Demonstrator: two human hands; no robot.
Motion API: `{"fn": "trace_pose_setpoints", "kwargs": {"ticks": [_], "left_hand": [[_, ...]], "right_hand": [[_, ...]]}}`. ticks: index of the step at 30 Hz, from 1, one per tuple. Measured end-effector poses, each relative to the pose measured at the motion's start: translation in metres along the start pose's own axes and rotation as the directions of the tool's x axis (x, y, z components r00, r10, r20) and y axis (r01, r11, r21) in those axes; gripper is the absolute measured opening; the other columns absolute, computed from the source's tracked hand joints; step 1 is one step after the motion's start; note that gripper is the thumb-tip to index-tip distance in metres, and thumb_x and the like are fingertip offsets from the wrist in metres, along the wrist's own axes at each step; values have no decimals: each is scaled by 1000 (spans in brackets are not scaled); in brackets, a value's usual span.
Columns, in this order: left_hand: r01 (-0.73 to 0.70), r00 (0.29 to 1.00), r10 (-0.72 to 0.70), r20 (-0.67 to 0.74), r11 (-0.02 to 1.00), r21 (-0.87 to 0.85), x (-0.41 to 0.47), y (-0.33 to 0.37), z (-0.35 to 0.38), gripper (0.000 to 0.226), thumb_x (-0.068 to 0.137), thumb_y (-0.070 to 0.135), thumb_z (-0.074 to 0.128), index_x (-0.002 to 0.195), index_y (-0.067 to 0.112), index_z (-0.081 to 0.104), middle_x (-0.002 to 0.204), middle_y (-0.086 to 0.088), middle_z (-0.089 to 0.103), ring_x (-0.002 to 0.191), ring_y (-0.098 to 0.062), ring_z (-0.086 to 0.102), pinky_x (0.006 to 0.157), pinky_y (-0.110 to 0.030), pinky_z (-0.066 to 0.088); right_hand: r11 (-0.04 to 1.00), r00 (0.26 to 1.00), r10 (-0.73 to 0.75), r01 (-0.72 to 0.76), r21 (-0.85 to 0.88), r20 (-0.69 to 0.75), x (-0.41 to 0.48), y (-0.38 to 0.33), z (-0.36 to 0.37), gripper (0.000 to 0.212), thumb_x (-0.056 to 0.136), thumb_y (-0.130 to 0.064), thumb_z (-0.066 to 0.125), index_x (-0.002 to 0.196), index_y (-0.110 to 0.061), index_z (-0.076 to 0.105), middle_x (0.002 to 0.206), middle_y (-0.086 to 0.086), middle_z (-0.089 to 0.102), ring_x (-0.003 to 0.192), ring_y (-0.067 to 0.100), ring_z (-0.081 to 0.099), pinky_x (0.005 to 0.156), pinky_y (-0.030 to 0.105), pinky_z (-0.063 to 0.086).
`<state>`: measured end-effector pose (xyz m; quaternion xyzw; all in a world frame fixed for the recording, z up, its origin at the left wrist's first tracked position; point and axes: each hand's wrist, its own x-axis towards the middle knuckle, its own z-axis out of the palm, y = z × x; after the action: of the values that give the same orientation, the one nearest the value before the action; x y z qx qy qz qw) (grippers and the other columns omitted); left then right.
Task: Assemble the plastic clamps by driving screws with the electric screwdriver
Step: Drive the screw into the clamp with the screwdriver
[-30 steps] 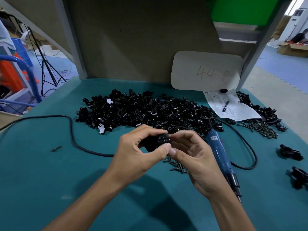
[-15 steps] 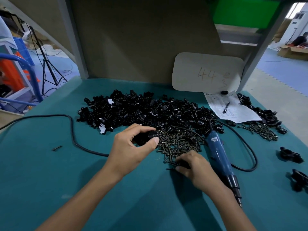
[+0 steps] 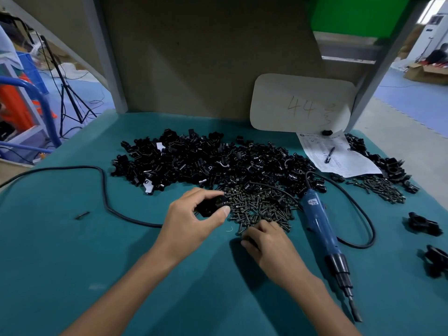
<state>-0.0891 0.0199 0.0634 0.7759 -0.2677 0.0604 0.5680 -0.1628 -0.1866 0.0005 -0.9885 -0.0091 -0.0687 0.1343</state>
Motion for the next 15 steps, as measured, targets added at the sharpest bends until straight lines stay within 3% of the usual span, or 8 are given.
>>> {"fn": "trace_pose_setpoints", "kwargs": {"ticks": [2, 4, 6, 8, 9, 11, 15], "left_hand": [[-40, 999, 40, -12, 999, 18, 0, 3, 1, 22, 81, 31, 76, 103, 26, 76, 95, 15, 68, 91, -14, 65, 79, -17, 48], [-81, 996, 82, -21, 996, 41, -1, 5, 1, 21, 81, 28, 76, 102, 22, 76, 92, 14, 68, 90, -16, 64, 78, -17, 47], [-125, 991, 127, -28, 989, 77, -1, 7, 2, 21, 81, 26, 76, 101, 19, 76, 90, 13, 67, 89, -16, 63, 78, -17, 46], [-154, 987, 157, -28, 984, 89, -2, 9, 2, 22, 81, 25, 77, 101, 17, 75, 91, 12, 67, 89, -16, 62, 78, -16, 45], [-164, 986, 166, -25, 983, 85, -2, 9, 2, 22, 81, 25, 77, 102, 17, 75, 92, 13, 67, 90, -16, 62, 79, -15, 44], [-181, 983, 183, -18, 981, 73, -2, 12, 2, 24, 82, 29, 76, 103, 18, 75, 93, 13, 67, 91, -15, 62, 80, -14, 43], [-201, 979, 202, -16, 978, 58, -1, 16, 3, 30, 83, 37, 70, 105, 17, 75, 95, 13, 67, 93, -13, 62, 81, -13, 43]], "right_hand": [[992, 997, 33, -24, 124, -68, 0, -4, -5, 19, 106, -36, 52, 111, -22, 62, 103, -5, 58, 99, 20, 53, 86, 32, 43], [919, 976, 169, -106, 380, -137, 1, -8, -17, 6, 102, -28, 61, 100, -22, 62, 90, -7, 67, 87, 19, 62, 79, 37, 50], [719, 950, 285, -124, 684, -128, 1, -12, -34, 6, 97, -19, 70, 94, -24, 67, 82, -2, 73, 77, 16, 67, 73, 36, 56], [483, 950, 291, -44, 875, -113, 0, -19, -53, 11, 92, -14, 75, 95, -25, 74, 85, 2, 75, 76, 16, 70, 73, 30, 58], [403, 956, 269, 0, 915, -118, -1, -23, -61, 13, 91, -15, 75, 97, -27, 76, 87, 3, 76, 76, 15, 70, 75, 27, 58], [336, 966, 214, 63, 940, -142, -3, -31, -74, 15, 90, -17, 73, 100, -28, 78, 86, 2, 75, 76, 14, 70, 77, 24, 56], [373, 974, 168, 81, 924, -154, -4, -43, -83, 13, 90, -21, 72, 100, -27, 78, 87, -2, 75, 78, 10, 69, 75, 24, 56]]}}
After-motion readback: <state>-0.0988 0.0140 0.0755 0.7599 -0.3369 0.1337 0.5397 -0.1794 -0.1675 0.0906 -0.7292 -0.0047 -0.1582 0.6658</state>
